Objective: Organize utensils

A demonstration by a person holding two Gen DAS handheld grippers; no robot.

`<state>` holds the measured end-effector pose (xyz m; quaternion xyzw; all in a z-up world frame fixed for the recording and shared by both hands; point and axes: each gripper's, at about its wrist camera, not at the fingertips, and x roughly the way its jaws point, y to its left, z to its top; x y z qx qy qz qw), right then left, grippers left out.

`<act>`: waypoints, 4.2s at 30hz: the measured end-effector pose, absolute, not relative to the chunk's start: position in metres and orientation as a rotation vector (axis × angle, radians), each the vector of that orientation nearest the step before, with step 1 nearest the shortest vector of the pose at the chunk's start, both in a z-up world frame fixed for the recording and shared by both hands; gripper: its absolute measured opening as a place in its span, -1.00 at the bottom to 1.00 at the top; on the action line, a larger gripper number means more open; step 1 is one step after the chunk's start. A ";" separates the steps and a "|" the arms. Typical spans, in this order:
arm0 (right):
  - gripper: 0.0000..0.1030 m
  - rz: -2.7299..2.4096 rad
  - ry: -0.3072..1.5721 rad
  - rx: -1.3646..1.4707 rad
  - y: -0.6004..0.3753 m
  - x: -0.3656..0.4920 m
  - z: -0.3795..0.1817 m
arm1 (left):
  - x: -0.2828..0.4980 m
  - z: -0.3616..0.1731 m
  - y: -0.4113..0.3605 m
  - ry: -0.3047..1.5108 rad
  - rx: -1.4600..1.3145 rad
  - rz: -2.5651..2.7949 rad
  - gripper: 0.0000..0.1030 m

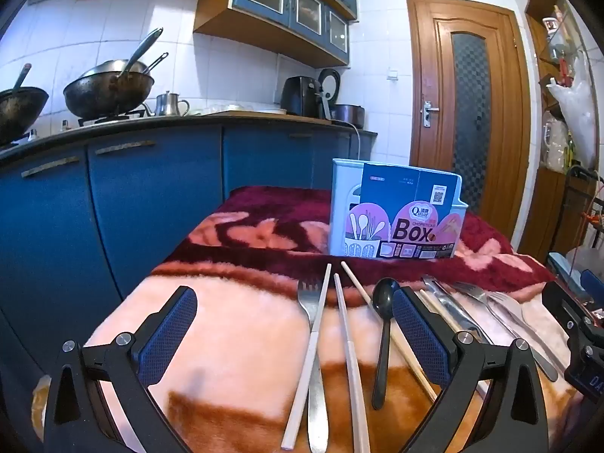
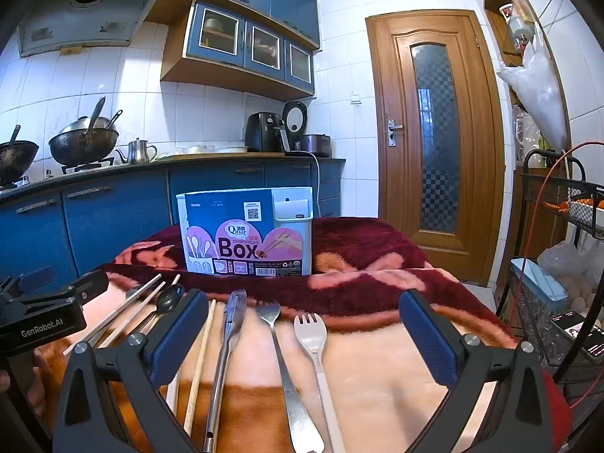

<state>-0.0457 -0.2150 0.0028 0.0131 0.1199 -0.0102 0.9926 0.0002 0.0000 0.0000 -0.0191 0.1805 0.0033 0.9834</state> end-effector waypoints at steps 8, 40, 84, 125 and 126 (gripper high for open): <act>1.00 -0.021 0.239 0.025 -0.215 -0.046 0.003 | 0.000 0.000 0.000 0.365 -0.038 0.007 1.00; 1.00 -0.021 0.241 0.023 -0.214 -0.046 0.003 | 0.000 0.000 0.000 0.361 -0.030 0.009 1.00; 1.00 -0.021 0.243 0.022 -0.213 -0.046 0.002 | 0.000 0.000 -0.001 0.360 -0.027 0.010 1.00; 1.00 0.101 0.566 -0.102 -0.226 -0.015 0.032 | 0.037 0.027 0.023 0.627 0.144 -0.062 1.00; 1.00 0.103 0.592 -0.108 -0.227 -0.012 0.031 | 0.040 0.025 0.023 0.648 0.147 -0.066 1.00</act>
